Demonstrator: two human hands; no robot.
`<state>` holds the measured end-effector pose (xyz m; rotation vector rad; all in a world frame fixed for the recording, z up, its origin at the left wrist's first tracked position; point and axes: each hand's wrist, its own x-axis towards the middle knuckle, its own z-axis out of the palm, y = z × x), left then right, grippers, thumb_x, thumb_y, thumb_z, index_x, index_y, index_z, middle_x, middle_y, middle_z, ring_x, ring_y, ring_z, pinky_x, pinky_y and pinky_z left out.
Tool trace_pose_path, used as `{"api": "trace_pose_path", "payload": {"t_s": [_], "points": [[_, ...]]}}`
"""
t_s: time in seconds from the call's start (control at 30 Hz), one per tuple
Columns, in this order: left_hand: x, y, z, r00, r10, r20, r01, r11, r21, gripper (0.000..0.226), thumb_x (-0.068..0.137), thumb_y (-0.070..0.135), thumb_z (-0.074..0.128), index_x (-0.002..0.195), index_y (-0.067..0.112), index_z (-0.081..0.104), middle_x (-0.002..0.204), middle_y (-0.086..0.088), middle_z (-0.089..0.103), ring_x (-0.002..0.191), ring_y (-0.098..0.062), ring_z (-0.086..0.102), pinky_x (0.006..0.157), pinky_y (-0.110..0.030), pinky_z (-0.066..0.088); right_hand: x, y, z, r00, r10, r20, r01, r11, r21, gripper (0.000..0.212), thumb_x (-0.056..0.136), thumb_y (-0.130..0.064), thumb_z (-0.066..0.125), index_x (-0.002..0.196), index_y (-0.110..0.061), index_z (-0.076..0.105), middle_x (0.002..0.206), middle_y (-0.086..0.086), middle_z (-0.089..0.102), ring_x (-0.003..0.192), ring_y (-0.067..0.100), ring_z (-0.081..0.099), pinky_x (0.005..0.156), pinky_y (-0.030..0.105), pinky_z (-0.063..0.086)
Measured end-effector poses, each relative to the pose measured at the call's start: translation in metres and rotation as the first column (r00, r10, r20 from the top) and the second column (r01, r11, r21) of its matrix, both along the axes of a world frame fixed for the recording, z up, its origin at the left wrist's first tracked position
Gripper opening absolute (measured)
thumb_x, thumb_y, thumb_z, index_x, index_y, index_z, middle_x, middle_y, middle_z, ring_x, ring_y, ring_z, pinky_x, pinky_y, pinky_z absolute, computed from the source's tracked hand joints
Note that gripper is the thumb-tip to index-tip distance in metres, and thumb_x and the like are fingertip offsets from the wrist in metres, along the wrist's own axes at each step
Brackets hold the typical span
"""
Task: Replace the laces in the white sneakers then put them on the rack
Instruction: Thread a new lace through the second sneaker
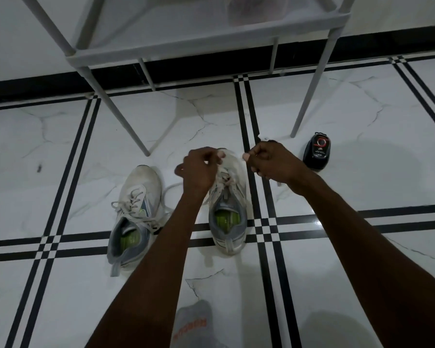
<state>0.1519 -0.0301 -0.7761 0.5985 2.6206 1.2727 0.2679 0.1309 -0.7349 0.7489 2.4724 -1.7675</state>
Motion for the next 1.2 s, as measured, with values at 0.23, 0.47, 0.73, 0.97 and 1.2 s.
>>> {"api": "trace_pose_path", "payload": {"t_s": [0.23, 0.47, 0.73, 0.97, 1.2], "points": [[0.0, -0.003, 0.008, 0.867, -0.465, 0.179, 0.462, 0.885, 0.058, 0.046, 0.083, 0.034, 0.081, 0.126, 0.023, 0.069, 0.119, 0.008, 0.069, 0.108, -0.004, 0.064, 0.097, -0.028, 0.051, -0.003, -0.006, -0.002, 1.0, 0.022, 0.006, -0.022, 0.999, -0.028, 0.022, 0.097, -0.03, 0.064, 0.096, -0.009, 0.063, 0.073, 0.0, 0.069, 0.061, 0.005, 0.058, 0.054, 0.016, 0.047], [-0.011, -0.02, -0.012, 0.985, -0.11, -0.135, 0.104, 0.993, -0.051, 0.047, 0.081, 0.038, 0.077, 0.127, 0.032, 0.065, 0.133, 0.002, 0.063, 0.128, -0.02, 0.054, 0.111, -0.045, 0.038, -0.003, -0.003, -0.005, 1.0, -0.006, 0.007, 0.006, 1.0, -0.031, 0.023, 0.097, -0.028, 0.063, 0.099, -0.005, 0.062, 0.079, 0.004, 0.071, 0.063, 0.005, 0.059, 0.056, 0.016, 0.046], [-0.011, -0.019, -0.012, 0.98, 0.011, -0.201, -0.016, 1.0, -0.022, 0.024, 0.081, 0.038, 0.067, 0.1, 0.028, 0.077, 0.111, 0.007, 0.074, 0.107, -0.016, 0.067, 0.096, -0.042, 0.052, -0.005, -0.006, -0.007, 0.999, 0.012, 0.042, -0.009, 0.998, -0.065, 0.019, 0.097, -0.027, 0.063, 0.098, -0.008, 0.061, 0.081, 0.004, 0.073, 0.066, 0.01, 0.058, 0.048, 0.011, 0.044], [0.001, -0.008, -0.018, 0.948, -0.315, -0.04, 0.318, 0.945, 0.072, 0.01, 0.086, 0.028, 0.075, 0.092, 0.021, 0.081, 0.101, 0.004, 0.074, 0.099, -0.01, 0.066, 0.09, -0.038, 0.053, -0.006, -0.01, -0.007, 0.999, 0.029, 0.024, -0.027, 0.995, -0.095, 0.019, 0.097, -0.022, 0.064, 0.102, -0.004, 0.062, 0.084, 0.008, 0.075, 0.061, 0.008, 0.059, 0.052, 0.017, 0.045], [0.001, -0.023, -0.019, 0.995, -0.08, -0.061, 0.078, 0.997, -0.027, 0.007, 0.081, 0.046, 0.069, 0.079, 0.05, 0.063, 0.101, 0.009, 0.068, 0.098, -0.016, 0.063, 0.086, -0.049, 0.053, -0.006, -0.016, 0.0, 0.968, 0.251, 0.011, -0.245, 0.954, -0.174, 0.023, 0.097, -0.025, 0.064, 0.107, -0.004, 0.066, 0.093, 0.008, 0.077, 0.075, 0.017, 0.067, 0.062, 0.025, 0.047]]}}
